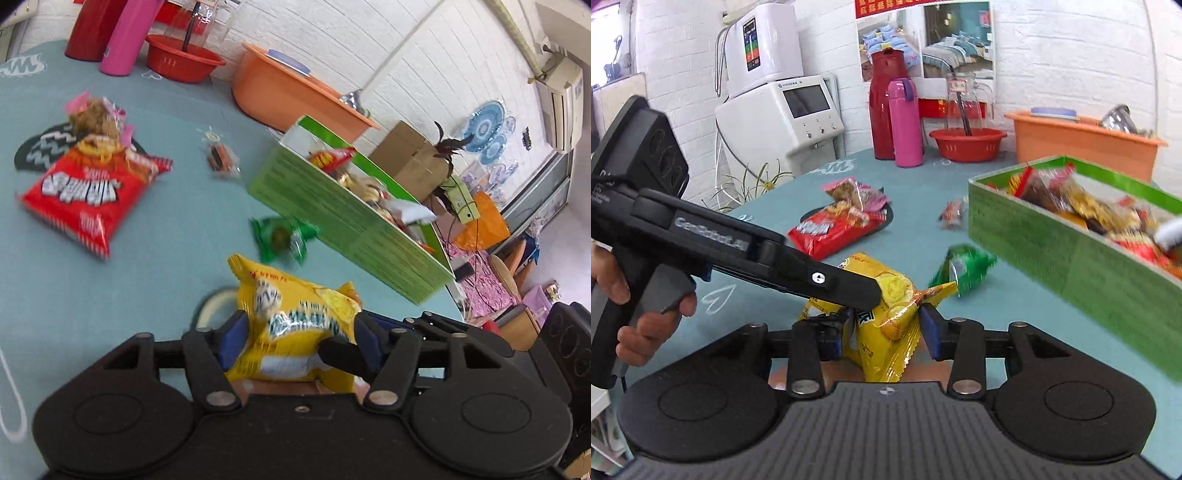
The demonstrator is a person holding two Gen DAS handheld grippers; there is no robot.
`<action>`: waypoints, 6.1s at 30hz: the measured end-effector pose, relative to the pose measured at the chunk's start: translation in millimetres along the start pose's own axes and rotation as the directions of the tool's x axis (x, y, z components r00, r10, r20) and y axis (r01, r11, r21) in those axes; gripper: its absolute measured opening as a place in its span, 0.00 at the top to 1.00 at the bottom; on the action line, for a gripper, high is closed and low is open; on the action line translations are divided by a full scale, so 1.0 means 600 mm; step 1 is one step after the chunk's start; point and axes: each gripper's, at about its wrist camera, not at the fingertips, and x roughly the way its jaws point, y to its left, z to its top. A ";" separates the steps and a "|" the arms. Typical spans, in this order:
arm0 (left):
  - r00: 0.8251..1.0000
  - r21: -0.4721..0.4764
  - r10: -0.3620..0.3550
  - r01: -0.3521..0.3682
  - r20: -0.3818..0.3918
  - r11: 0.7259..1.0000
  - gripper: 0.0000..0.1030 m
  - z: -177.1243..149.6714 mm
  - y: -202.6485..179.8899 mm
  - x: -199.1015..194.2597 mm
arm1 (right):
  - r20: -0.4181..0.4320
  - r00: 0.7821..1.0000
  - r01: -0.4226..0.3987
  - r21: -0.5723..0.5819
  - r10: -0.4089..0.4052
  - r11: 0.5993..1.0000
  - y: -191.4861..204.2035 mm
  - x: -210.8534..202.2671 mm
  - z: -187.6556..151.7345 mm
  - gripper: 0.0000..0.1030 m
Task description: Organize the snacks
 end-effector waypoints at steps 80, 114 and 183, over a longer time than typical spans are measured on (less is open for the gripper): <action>0.983 0.082 -0.002 -0.014 0.184 0.997 0.00 0.128 -0.084 0.085 | 0.190 0.927 0.296 0.160 -0.324 0.941 -0.188 0.023 0.074 0.40; 0.957 -0.003 0.135 -0.139 0.258 0.990 0.00 0.096 0.027 -0.012 | 0.005 0.992 0.128 0.139 -0.130 0.982 -0.073 0.146 0.065 0.43; 0.980 0.144 0.044 -0.072 0.193 0.987 0.00 0.238 -0.133 0.225 | 0.310 0.744 0.490 0.350 -0.592 0.798 -0.178 0.011 0.058 0.00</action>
